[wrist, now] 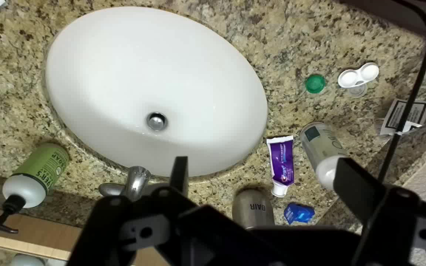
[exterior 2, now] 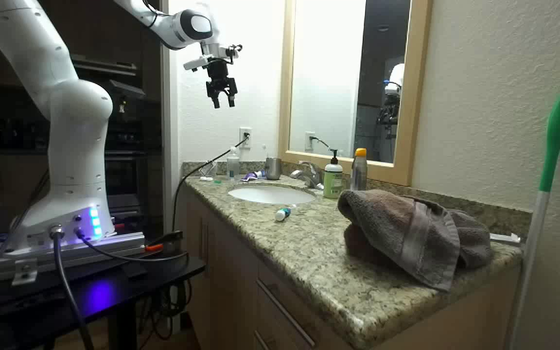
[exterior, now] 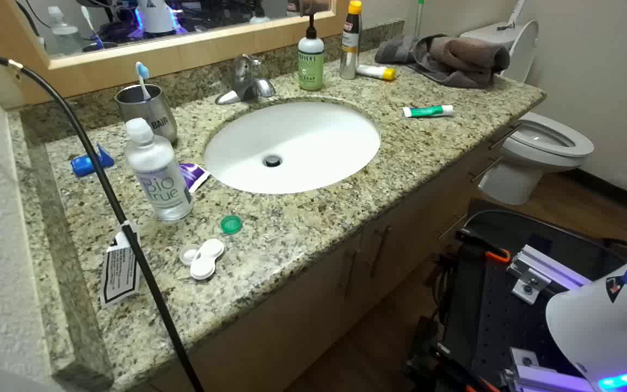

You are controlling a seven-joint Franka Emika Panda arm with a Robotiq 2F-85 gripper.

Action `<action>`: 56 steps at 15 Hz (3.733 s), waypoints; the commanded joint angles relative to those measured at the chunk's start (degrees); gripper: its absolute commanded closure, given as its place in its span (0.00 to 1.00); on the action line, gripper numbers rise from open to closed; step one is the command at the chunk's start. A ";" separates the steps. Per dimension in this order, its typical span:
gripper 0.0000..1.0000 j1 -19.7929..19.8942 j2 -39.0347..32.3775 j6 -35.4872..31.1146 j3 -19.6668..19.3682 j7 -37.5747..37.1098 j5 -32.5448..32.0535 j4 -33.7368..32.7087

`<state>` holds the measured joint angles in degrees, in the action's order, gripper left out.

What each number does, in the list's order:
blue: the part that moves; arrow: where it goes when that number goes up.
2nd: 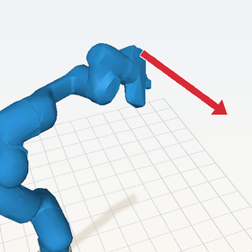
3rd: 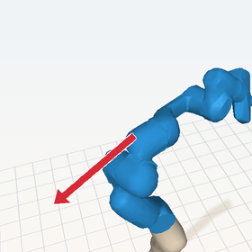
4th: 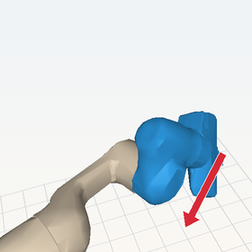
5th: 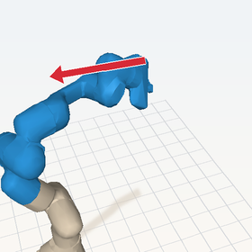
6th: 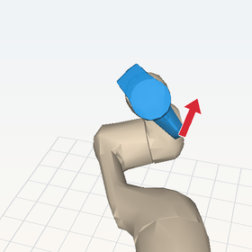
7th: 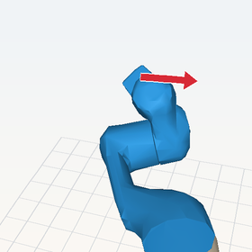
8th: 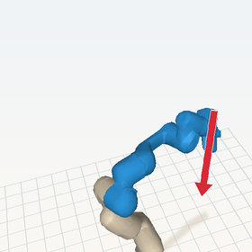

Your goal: Move the two bottles to the bottom of the counter and then move the squeeze tube a forward

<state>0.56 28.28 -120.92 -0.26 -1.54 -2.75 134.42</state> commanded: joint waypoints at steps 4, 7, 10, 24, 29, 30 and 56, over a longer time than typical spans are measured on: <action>0.00 1.23 -3.34 -1.65 1.01 -1.47 -2.16 -1.87; 0.00 3.19 -10.30 -9.41 1.04 -7.11 -5.24 -7.35; 0.00 5.68 -18.31 -14.58 -1.12 -12.79 -4.85 -16.39; 0.00 10.42 -39.48 -14.47 -11.60 -32.04 -7.04 -37.03; 0.00 12.95 -53.02 -8.44 -16.43 -40.10 -2.56 -50.56; 0.00 13.49 -55.33 -6.68 -17.15 -41.63 -1.10 -53.11; 0.00 15.26 -65.29 -0.29 -15.67 -45.36 9.80 -60.55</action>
<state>15.81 -37.00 -121.21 -15.93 -46.90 7.05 73.86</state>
